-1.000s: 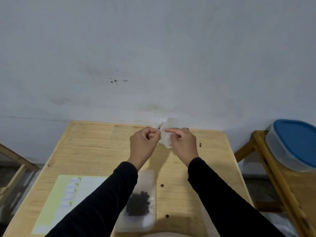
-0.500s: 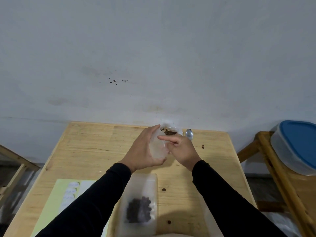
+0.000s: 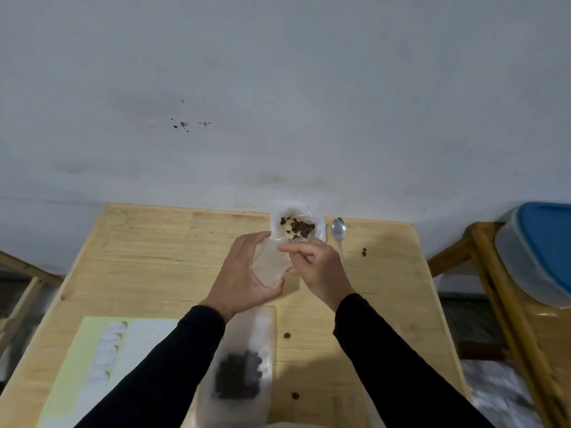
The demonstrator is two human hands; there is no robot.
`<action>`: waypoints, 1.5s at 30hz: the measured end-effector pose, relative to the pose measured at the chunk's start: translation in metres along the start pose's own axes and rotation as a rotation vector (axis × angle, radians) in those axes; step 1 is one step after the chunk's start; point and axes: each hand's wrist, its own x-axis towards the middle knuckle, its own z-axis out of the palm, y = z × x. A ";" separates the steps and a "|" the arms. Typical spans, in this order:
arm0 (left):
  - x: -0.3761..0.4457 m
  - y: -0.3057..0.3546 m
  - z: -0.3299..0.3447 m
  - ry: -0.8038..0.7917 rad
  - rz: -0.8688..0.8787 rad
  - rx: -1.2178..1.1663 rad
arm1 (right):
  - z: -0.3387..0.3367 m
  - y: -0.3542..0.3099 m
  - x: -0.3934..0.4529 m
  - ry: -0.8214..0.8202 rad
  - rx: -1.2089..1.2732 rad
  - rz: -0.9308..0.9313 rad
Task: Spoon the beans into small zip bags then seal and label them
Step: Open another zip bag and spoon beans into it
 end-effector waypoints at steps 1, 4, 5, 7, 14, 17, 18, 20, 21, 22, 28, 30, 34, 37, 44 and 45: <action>0.000 -0.002 0.000 0.003 -0.029 -0.008 | -0.004 0.007 0.003 -0.018 0.102 0.102; 0.001 -0.006 -0.001 0.021 -0.109 -0.031 | -0.020 0.043 0.012 0.219 -0.013 0.330; 0.001 -0.007 -0.001 0.030 -0.130 -0.034 | -0.025 0.057 0.012 0.303 -0.100 0.373; 0.002 -0.009 0.001 0.042 -0.177 -0.038 | -0.031 0.079 0.013 0.364 -0.182 0.447; 0.003 -0.014 0.012 0.038 -0.297 -0.074 | -0.026 0.121 0.020 0.277 -0.430 0.464; 0.005 -0.015 0.017 0.023 -0.331 -0.106 | -0.022 0.120 0.024 0.347 -0.370 0.539; 0.005 -0.015 0.018 0.016 -0.338 -0.116 | -0.022 0.119 0.025 0.367 -0.347 0.564; 0.007 -0.016 0.020 0.002 -0.346 -0.121 | -0.021 0.119 0.028 0.381 -0.323 0.580; 0.007 -0.017 0.021 -0.003 -0.352 -0.121 | -0.021 0.120 0.029 0.372 -0.330 0.568; 0.008 -0.017 0.022 -0.009 -0.357 -0.123 | -0.022 0.120 0.028 0.351 -0.345 0.550; 0.014 -0.023 0.027 -0.029 -0.357 -0.112 | -0.028 0.111 0.018 0.322 -0.295 0.442; 0.016 -0.025 0.028 -0.033 -0.350 -0.106 | -0.032 0.102 0.017 0.358 -0.230 0.489; 0.017 -0.026 0.031 -0.028 -0.365 -0.132 | -0.043 0.069 0.019 0.417 0.101 0.497; 0.018 -0.026 0.032 -0.042 -0.392 -0.186 | -0.050 0.043 0.021 0.332 0.352 0.377; 0.016 -0.025 0.036 -0.068 -0.434 -0.246 | -0.048 0.025 0.027 0.141 0.047 0.114; 0.016 -0.025 0.037 -0.067 -0.439 -0.248 | -0.047 0.027 0.030 0.152 0.060 0.117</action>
